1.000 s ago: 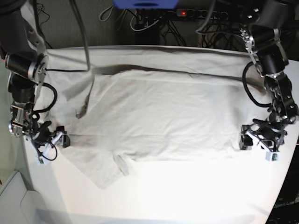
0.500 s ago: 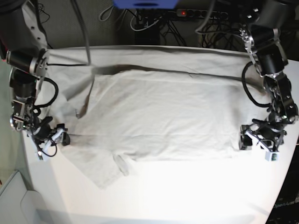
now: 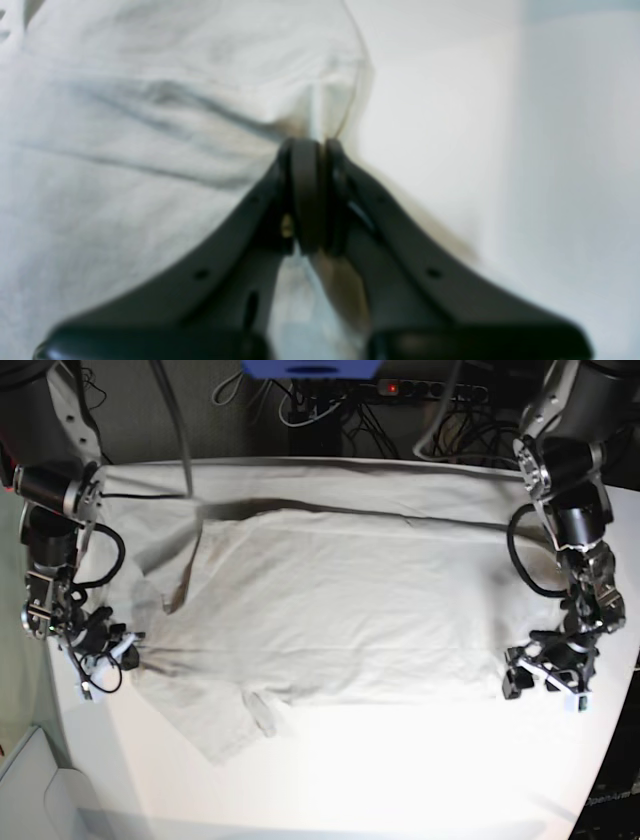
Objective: Layout the t-shirt on the table in an organized manner, then fold the t-shirt properly
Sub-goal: 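Grasp the grey shirt's hem-side corners with both grippers, then lift the hem edge with both grippers and fold it over toward the fold edge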
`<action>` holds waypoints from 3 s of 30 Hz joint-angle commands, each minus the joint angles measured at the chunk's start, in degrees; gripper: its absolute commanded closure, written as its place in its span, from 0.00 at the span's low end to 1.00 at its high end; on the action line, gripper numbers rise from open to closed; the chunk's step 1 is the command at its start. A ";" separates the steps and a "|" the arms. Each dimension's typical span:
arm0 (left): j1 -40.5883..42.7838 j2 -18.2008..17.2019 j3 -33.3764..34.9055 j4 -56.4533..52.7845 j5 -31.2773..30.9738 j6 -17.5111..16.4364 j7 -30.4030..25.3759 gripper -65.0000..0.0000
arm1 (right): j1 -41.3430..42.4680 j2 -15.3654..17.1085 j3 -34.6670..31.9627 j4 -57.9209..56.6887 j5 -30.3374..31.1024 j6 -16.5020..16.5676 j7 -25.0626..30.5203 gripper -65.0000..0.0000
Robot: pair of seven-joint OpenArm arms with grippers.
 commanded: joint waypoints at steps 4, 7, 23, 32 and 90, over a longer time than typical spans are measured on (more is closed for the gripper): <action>-4.12 -1.44 0.03 -6.66 -0.73 -0.10 -7.71 0.20 | 1.04 0.53 0.00 0.47 -0.79 0.19 -1.24 0.97; -6.23 -2.32 0.03 -12.20 -0.64 -0.10 -9.91 0.20 | 1.13 0.53 0.00 0.47 -0.79 0.19 -1.24 0.97; -7.63 -2.32 0.03 -18.70 -0.64 -0.02 -11.14 0.21 | 1.21 0.53 0.00 0.47 -0.79 0.19 -1.24 0.97; -6.84 -2.59 -0.06 -20.99 -0.73 9.04 -11.14 0.21 | 1.21 0.80 0.00 0.47 -0.79 0.19 -1.41 0.97; 5.99 -2.06 -0.06 10.49 -11.28 9.04 6.79 0.99 | -2.39 -1.14 5.62 17.96 -0.96 0.19 -14.78 0.53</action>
